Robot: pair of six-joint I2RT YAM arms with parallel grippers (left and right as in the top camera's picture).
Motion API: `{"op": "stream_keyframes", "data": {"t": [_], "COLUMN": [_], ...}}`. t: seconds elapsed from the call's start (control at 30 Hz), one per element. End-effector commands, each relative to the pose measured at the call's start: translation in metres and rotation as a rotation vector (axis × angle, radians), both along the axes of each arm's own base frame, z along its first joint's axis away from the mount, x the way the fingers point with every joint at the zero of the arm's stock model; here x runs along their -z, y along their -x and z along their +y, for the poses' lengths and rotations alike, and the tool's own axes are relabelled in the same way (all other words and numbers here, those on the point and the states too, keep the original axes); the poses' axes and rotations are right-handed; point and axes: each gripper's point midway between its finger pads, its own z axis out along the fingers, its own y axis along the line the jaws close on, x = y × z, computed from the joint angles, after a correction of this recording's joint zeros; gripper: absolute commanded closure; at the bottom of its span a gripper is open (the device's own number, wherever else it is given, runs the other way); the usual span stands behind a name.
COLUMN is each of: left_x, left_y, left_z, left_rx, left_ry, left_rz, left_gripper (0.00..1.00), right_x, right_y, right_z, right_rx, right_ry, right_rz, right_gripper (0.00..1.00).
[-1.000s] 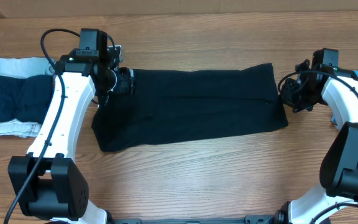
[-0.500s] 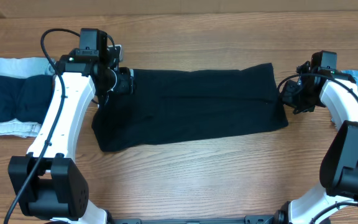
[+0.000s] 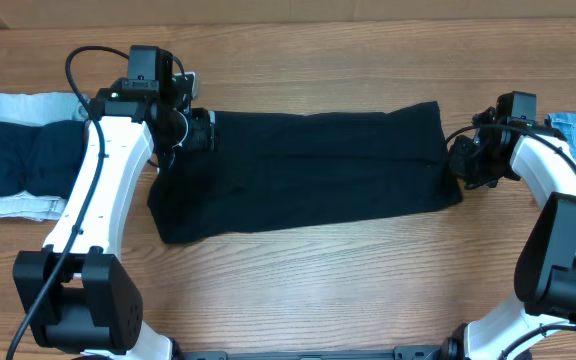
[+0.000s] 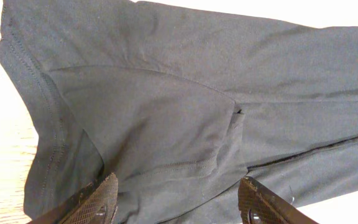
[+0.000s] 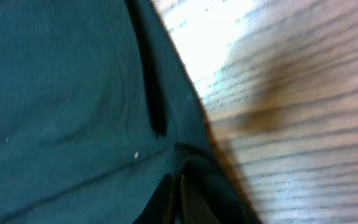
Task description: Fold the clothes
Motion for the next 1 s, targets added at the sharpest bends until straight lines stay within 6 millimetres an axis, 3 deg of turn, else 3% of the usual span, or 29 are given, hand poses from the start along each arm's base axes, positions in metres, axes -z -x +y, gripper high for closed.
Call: {"op": "stream_keyframes", "data": {"t": [0.0, 0.13, 0.37, 0.5, 0.63, 0.7, 0.8, 0.97], "left_x": [-0.003, -0.004, -0.004, -0.004, -0.004, -0.004, -0.004, -0.004], "left_y": [0.003, 0.003, 0.002, 0.002, 0.001, 0.001, 0.002, 0.002], "left_z": [-0.005, -0.005, -0.005, -0.005, -0.005, -0.005, -0.005, -0.005], "left_rx": [-0.001, -0.001, -0.002, -0.002, -0.002, -0.002, -0.002, -0.002], "left_ry": [0.016, 0.016, 0.016, 0.017, 0.017, 0.017, 0.017, 0.017], "left_rz": [0.001, -0.003, -0.004, -0.004, -0.011, -0.009, -0.008, -0.008], "left_gripper": [0.34, 0.34, 0.34, 0.34, 0.34, 0.34, 0.34, 0.34], "right_x": [-0.031, -0.07, -0.081, -0.07, -0.042, -0.037, -0.038, -0.029], "right_y": [-0.016, -0.026, -0.048, -0.049, -0.043, -0.04, -0.04, -0.013], "right_z": [0.006, 0.007, 0.004, -0.004, -0.004, -0.004, -0.004, 0.003], "right_rx": [-0.012, -0.021, -0.032, -0.015, -0.011, -0.01, -0.008, -0.009], "right_ry": [-0.033, -0.026, -0.012, 0.03, 0.018, 0.017, 0.016, -0.013], "right_rz": [-0.079, -0.194, -0.301, -0.278, -0.193, -0.172, -0.175, -0.055], "right_gripper": [0.96, 0.96, 0.96, 0.91, 0.82, 0.81, 0.7, 0.66]}}
